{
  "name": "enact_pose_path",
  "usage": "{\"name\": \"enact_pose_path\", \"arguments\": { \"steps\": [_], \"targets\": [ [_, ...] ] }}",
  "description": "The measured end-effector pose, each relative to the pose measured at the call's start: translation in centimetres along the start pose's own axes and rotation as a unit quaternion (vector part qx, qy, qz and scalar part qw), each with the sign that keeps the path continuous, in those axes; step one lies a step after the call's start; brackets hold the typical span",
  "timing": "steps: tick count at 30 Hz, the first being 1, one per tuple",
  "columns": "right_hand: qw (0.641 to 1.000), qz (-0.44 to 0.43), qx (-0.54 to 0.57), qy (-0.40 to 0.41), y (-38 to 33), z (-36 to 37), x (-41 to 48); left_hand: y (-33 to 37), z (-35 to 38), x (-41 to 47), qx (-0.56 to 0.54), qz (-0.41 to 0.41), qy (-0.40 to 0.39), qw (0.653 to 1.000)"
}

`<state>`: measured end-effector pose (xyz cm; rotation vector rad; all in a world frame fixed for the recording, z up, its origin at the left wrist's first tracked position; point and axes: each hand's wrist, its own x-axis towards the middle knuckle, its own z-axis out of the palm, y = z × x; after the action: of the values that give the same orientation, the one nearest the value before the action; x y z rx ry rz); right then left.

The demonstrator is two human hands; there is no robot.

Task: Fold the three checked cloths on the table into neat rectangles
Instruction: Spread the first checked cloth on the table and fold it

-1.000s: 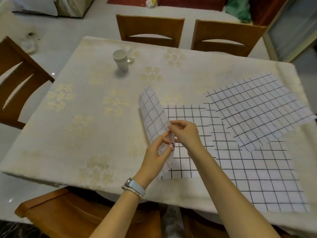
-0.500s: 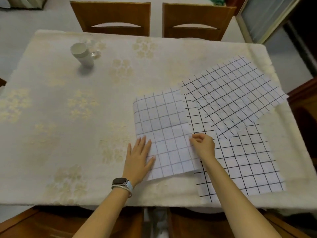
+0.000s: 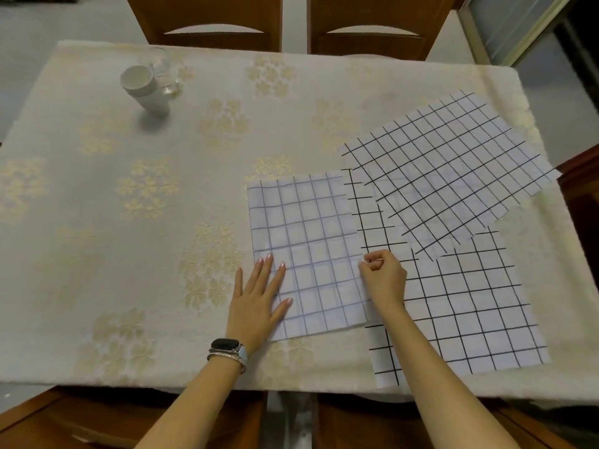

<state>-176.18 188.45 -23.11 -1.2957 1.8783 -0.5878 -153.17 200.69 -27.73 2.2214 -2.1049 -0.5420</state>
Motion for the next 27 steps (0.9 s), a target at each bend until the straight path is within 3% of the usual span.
{"name": "enact_pose_path", "arguments": {
  "steps": [10, 13, 15, 18, 24, 27],
  "targets": [
    [0.999, -0.031, -0.024, -0.003, 0.4, -0.3, 0.0, -0.2, -0.3, 0.2, 0.000, 0.016, -0.010, 1.000],
    [0.998, -0.048, -0.045, 0.002, 0.5, -0.7, -0.1, -0.4, -0.9, -0.2, -0.027, 0.028, 0.019, 0.999],
    [0.997, -0.050, -0.061, 0.002, 0.9, -1.4, -0.4, -0.1, -1.7, -0.8, -0.098, -0.035, 0.072, 0.992],
    [0.998, -0.044, -0.054, -0.010, 1.7, -2.2, -1.4, 0.6, -3.0, -2.0, -0.230, -0.174, 0.141, 0.947],
    [0.997, -0.044, -0.046, -0.035, 2.6, -2.0, -2.9, 2.0, -3.5, -1.9, -0.400, -0.300, 0.094, 0.861],
    [0.997, -0.044, -0.044, -0.039, 2.7, -1.7, -3.1, 2.4, -3.7, -1.2, -0.410, -0.334, 0.060, 0.846]
  ]
}}
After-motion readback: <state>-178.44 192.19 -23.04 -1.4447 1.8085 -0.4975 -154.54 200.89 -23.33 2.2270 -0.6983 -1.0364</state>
